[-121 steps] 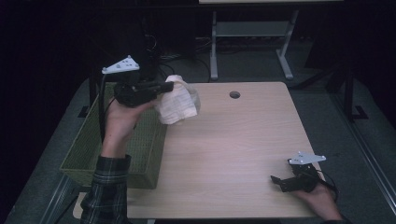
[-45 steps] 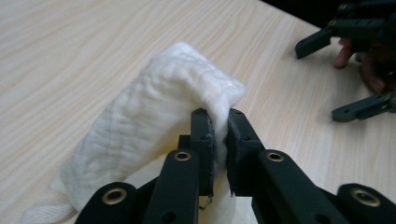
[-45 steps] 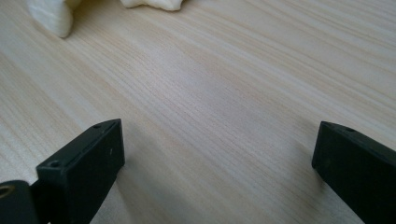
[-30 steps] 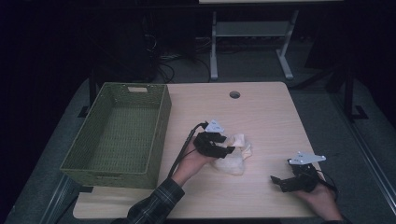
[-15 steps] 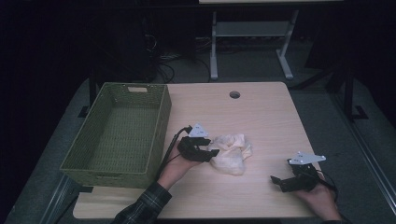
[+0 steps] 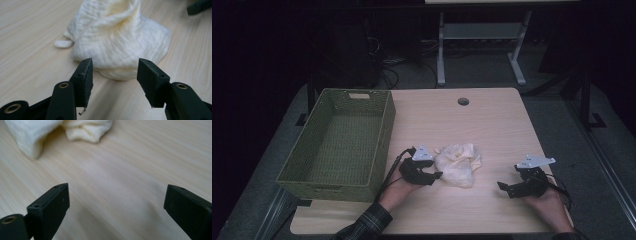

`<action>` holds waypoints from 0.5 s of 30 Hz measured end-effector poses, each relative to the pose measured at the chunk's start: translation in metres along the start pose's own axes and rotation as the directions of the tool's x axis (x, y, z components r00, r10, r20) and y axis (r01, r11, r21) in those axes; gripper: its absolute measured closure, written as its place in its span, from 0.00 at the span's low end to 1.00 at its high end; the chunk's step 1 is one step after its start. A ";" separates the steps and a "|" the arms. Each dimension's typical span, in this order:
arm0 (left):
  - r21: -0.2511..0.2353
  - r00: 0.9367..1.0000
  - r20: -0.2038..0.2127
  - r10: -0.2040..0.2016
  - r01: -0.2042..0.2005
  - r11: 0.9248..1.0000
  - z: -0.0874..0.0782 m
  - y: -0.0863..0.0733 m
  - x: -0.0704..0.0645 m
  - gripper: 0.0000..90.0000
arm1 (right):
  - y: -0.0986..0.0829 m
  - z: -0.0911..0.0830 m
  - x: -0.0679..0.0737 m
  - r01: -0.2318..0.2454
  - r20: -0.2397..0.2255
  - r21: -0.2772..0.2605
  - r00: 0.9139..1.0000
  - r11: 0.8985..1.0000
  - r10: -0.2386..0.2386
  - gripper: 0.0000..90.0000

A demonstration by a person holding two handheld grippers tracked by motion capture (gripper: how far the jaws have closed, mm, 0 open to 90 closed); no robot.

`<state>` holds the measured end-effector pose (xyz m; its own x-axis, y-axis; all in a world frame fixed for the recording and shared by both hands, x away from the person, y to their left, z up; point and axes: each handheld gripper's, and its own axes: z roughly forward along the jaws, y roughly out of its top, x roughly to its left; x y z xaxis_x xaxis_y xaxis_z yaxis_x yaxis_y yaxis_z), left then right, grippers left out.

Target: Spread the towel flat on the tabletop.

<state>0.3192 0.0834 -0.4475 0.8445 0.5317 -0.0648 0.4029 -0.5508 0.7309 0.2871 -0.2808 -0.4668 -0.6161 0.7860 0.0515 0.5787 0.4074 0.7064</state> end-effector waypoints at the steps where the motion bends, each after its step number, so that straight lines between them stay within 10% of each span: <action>1: 0.004 1.000 0.002 0.005 -0.005 1.000 0.001 0.000 -0.001 0.51 | 0.004 0.000 -0.001 0.000 -0.018 -0.009 1.000 1.000 0.000 0.12; 9: 0.016 0.999 -0.005 0.040 -0.040 0.999 0.012 0.000 -0.006 0.56 | 0.033 0.003 -0.005 0.019 -0.046 -0.086 0.999 0.996 -0.023 0.25; 15: 0.032 0.998 -0.005 0.059 -0.059 0.998 0.016 0.001 -0.005 0.80 | 0.051 0.011 -0.009 0.015 -0.063 -0.110 0.998 0.994 -0.022 0.29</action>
<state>0.3210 0.0701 -0.4572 0.8649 0.5017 -0.0182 0.3638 -0.6014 0.7114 0.3285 -0.2620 -0.4388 -0.6612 0.7459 0.0804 0.5073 0.3656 0.7803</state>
